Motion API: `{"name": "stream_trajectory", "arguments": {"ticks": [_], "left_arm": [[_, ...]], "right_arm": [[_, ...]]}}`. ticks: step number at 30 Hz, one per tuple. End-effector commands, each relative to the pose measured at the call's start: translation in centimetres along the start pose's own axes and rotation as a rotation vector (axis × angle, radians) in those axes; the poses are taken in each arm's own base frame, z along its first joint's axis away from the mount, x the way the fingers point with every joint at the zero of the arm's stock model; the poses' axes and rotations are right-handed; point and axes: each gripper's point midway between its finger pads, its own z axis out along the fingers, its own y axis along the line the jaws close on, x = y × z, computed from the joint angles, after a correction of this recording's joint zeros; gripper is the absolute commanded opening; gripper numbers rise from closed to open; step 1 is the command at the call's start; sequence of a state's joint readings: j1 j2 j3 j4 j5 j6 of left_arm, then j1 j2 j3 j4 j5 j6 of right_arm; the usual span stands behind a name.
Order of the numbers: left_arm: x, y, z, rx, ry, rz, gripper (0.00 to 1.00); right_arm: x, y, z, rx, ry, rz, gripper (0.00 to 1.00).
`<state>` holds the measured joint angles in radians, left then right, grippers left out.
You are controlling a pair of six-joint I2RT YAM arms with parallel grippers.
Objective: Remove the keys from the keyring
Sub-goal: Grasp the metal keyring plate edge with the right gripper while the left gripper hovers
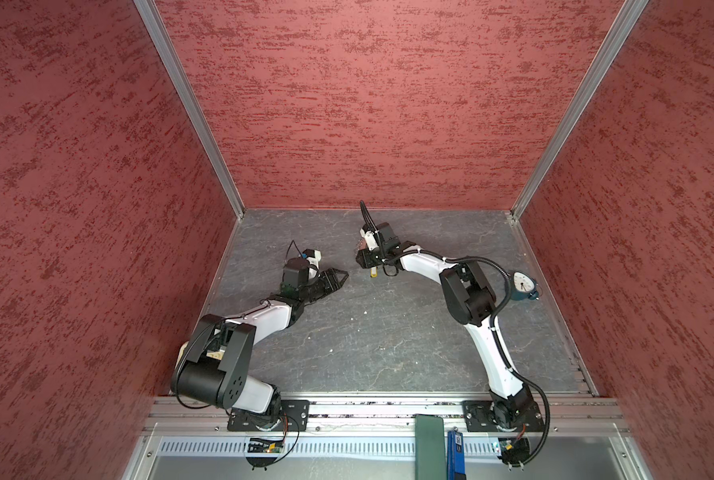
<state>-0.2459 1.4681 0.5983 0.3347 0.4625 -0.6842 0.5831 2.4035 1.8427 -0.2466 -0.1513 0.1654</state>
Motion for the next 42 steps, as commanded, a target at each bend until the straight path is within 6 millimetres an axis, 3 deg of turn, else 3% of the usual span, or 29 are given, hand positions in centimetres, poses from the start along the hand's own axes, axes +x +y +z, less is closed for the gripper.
{"name": "stream_trajectory", "arguments": {"ticks": [1,6,18,21,26,29,35,42], "left_arm": [[-0.9,-0.8,0.1,0.033,-0.016,0.007,0.63],[-0.8,-0.8,0.2,0.035,-0.013,0.005,0.63],[-1.0,-0.8,-0.1,0.035,-0.018,0.006,0.63],[-1.0,-0.8,-0.1,0.034,-0.02,0.005,0.63],[-1.0,-1.0,-0.2,0.039,-0.019,0.009,0.63],[-1.1,-1.1,-0.3,0.043,-0.024,0.014,0.63],[-1.2,-1.8,-0.6,0.071,-0.021,0.016,0.64],[-1.1,-4.3,-0.5,0.205,-0.006,0.011,0.66]], "right_arm": [[0.0,-0.7,-0.1,0.137,-0.006,-0.054,0.65],[-1.7,-1.2,-0.7,0.223,-0.044,-0.069,0.63],[0.9,-2.3,1.7,0.268,0.108,-0.086,0.53],[1.3,-2.3,1.8,0.27,0.128,-0.095,0.46],[1.5,-1.9,1.5,0.255,0.135,-0.103,0.26],[0.9,-1.2,0.5,0.222,0.083,-0.097,0.18],[-0.9,1.1,-3.3,0.106,-0.055,-0.094,0.14],[-0.2,3.8,-6.7,-0.048,-0.13,-0.088,0.15]]}}
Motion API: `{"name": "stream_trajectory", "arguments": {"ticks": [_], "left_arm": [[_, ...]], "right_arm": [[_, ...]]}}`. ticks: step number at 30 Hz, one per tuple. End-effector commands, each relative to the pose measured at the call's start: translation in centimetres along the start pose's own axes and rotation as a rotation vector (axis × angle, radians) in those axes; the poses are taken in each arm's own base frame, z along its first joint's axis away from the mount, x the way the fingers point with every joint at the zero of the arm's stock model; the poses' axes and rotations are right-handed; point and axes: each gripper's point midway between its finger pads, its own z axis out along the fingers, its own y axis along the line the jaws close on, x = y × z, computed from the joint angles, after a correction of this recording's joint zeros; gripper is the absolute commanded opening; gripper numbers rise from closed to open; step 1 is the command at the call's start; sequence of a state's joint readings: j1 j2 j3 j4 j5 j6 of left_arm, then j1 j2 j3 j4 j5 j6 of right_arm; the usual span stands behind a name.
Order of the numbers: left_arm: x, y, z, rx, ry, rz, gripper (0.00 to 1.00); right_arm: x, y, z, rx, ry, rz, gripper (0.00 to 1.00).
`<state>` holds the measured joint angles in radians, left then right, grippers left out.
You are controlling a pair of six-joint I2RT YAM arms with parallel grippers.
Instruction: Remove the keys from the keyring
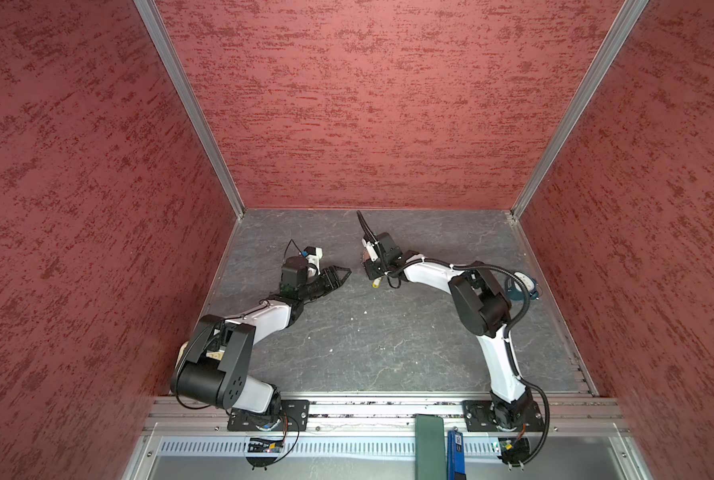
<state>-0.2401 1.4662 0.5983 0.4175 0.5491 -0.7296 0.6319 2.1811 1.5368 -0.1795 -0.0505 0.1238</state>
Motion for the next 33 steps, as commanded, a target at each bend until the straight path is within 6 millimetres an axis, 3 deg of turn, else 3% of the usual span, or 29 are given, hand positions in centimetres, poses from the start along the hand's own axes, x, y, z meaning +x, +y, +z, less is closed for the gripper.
{"name": "stream_trajectory", "arguments": {"ticks": [1,8,15,24,33], "left_arm": [[-0.5,-2.1,0.1,0.103,-0.005,0.014,0.66],[-0.4,-1.4,1.7,0.135,0.009,-0.053,0.65],[0.0,0.9,3.6,0.079,0.022,-0.104,0.64],[-0.1,1.1,4.1,0.082,0.008,-0.1,0.65],[-0.4,1.6,4.1,0.06,-0.005,-0.109,0.54]], "right_arm": [[-3.4,2.5,-2.7,-0.132,-0.15,-0.007,0.15],[-2.5,4.4,-5.5,-0.235,-0.197,-0.003,0.15],[-1.6,5.9,-6.7,-0.265,-0.211,-0.014,0.15],[-1.1,8.5,-7.6,-0.298,-0.216,-0.05,0.15],[-1.5,10.7,-9.4,-0.319,-0.246,-0.087,0.15]]}}
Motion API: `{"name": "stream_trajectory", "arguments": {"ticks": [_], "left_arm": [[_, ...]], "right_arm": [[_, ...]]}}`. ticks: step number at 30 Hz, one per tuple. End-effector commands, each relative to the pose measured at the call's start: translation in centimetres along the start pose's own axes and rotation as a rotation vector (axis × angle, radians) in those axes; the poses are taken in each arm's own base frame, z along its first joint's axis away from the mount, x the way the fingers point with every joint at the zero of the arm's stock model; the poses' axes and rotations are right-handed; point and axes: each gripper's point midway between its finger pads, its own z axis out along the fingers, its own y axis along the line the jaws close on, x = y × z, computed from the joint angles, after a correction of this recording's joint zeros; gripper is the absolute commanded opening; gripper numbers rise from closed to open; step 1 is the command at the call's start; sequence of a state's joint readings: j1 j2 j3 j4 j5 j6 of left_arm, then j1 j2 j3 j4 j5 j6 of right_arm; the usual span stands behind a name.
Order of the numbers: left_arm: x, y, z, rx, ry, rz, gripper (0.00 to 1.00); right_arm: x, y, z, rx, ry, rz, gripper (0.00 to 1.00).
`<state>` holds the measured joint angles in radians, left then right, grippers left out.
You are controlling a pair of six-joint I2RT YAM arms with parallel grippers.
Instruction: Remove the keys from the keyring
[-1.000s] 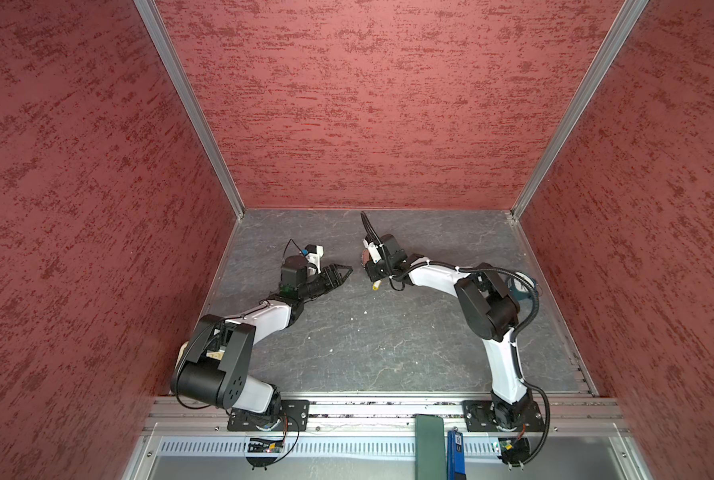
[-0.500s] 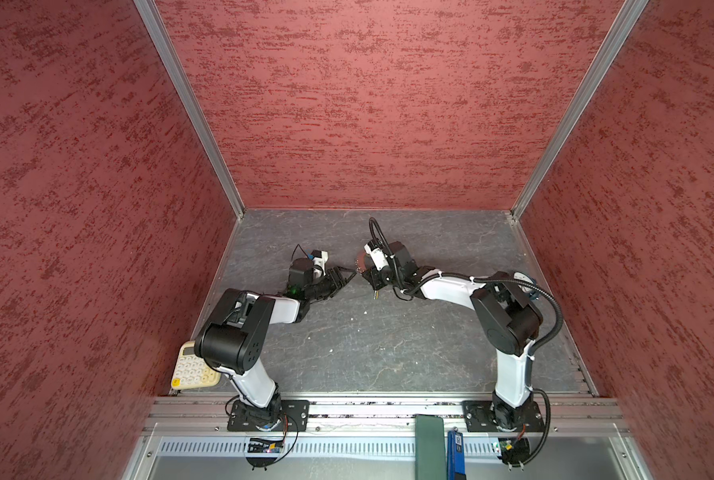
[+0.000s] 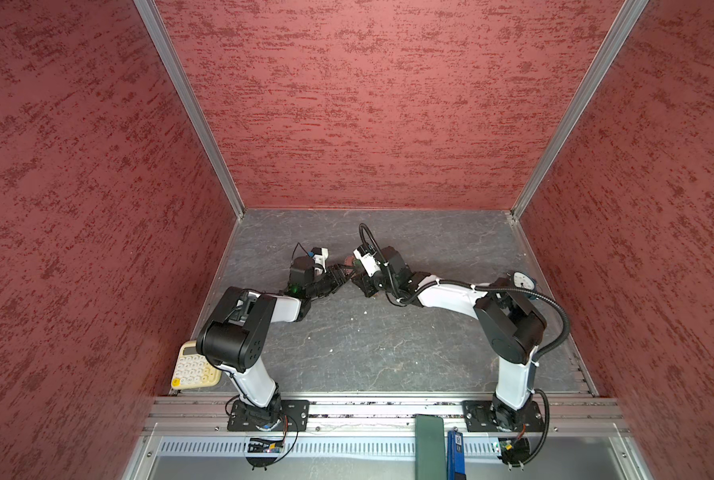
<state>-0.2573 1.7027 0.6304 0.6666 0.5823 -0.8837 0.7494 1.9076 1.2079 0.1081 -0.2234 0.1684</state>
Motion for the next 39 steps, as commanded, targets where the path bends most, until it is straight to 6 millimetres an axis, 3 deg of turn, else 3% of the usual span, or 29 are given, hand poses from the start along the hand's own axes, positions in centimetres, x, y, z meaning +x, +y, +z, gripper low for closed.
{"name": "stream_trajectory", "arguments": {"ticks": [1,17,23,28,32,37,39], "left_arm": [[-0.7,-0.2,0.2,0.006,-0.022,0.015,0.53],[-1.2,-1.2,-0.7,0.118,-0.045,-0.058,0.16],[-1.5,-2.0,-1.2,0.156,-0.056,-0.078,0.12],[-2.1,-3.0,-1.8,0.196,-0.066,-0.095,0.09],[-2.7,-4.6,-2.4,0.23,-0.079,-0.087,0.09],[-4.2,-7.8,-4.4,0.289,-0.116,-0.066,0.1],[-4.7,-9.5,-5.3,0.304,-0.134,-0.043,0.1]], "right_arm": [[-2.3,1.7,-1.3,-0.022,-0.076,-0.035,0.15],[-3.3,3.6,-2.3,-0.02,-0.104,-0.067,0.2],[-4.4,4.1,-3.4,-0.028,-0.139,-0.06,0.27],[-6.5,5.0,-5.7,-0.046,-0.205,-0.058,0.42],[-8.4,5.9,-8.3,-0.06,-0.274,-0.062,0.47],[-10.2,6.9,-13.2,-0.073,-0.423,-0.085,0.53],[-10.3,6.6,-14.3,-0.057,-0.447,-0.072,0.54]]}}
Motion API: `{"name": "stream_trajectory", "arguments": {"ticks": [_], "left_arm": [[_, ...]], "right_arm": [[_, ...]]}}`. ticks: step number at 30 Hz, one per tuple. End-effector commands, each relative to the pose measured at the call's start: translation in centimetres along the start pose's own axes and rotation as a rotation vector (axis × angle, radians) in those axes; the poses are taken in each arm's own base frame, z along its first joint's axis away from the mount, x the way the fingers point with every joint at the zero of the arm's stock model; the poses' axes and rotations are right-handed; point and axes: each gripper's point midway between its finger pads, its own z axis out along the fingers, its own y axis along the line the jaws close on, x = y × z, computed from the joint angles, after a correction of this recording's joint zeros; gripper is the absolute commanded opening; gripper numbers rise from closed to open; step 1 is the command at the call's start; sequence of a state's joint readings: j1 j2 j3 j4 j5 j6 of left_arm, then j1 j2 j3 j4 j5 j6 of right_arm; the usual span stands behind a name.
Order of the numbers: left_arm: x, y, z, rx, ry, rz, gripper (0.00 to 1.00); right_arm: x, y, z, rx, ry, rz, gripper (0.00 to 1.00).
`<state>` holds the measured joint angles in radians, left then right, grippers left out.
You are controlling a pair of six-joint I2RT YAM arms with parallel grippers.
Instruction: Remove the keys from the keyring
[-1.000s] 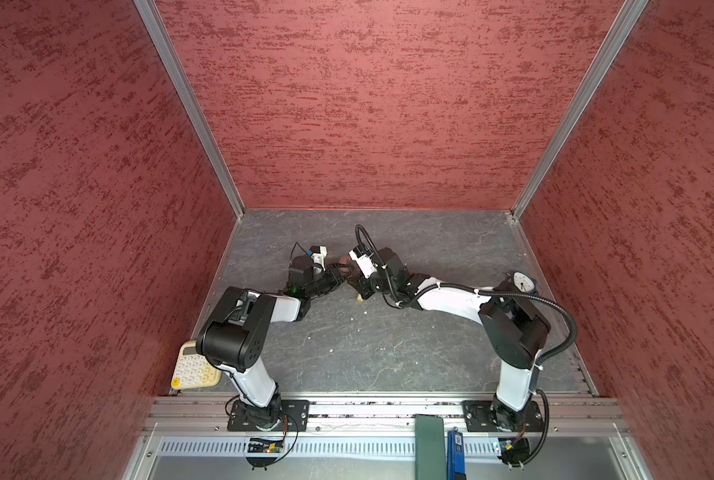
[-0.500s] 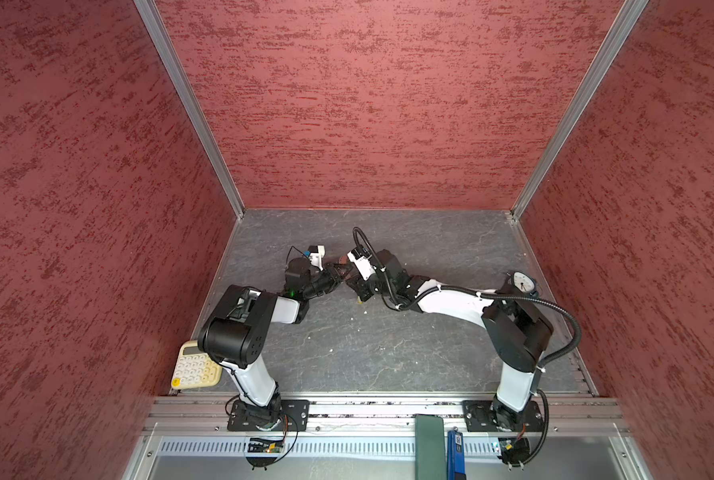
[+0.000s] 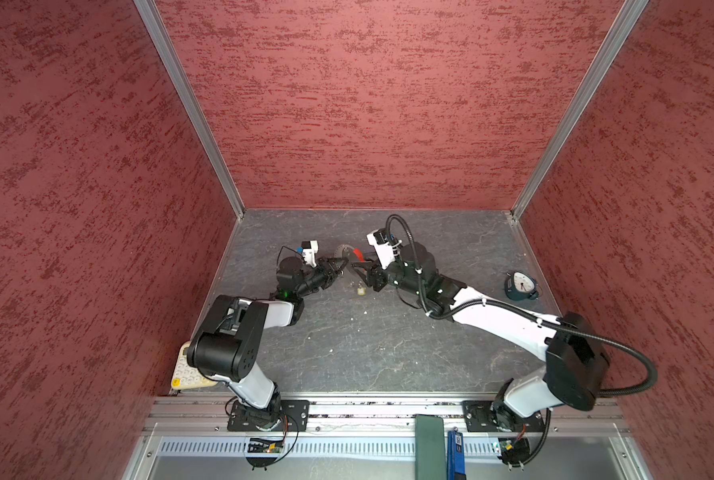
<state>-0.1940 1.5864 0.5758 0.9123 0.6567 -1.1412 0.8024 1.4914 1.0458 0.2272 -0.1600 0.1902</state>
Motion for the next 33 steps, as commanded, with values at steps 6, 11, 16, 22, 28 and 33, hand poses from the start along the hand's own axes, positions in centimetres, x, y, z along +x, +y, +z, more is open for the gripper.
{"name": "stream_trajectory", "arguments": {"ticks": [6,11,16,22,28,33], "left_arm": [[-1.3,-9.3,-2.1,0.082,-0.061,0.14,0.12],[-1.0,-12.3,-3.3,0.09,-0.075,0.173,0.14],[-0.5,-14.2,-4.2,0.123,-0.071,0.177,0.14],[-0.1,-15.0,-5.3,0.093,-0.11,0.208,0.15],[0.0,-15.7,-6.1,0.081,-0.149,0.245,0.15],[0.1,-16.5,-6.7,0.091,-0.171,0.277,0.16]], "right_arm": [[-1.8,0.5,-3.5,0.004,-0.125,0.028,0.6],[-1.4,2.2,-4.7,-0.081,-0.114,-0.033,0.61],[-1.1,2.5,-5.1,-0.103,-0.134,-0.05,0.57],[-1.8,3.4,-5.4,-0.116,-0.181,-0.069,0.53],[-2.0,4.6,-4.4,-0.104,-0.179,-0.116,0.49],[-1.9,4.9,-4.0,-0.072,-0.198,-0.13,0.43]]}}
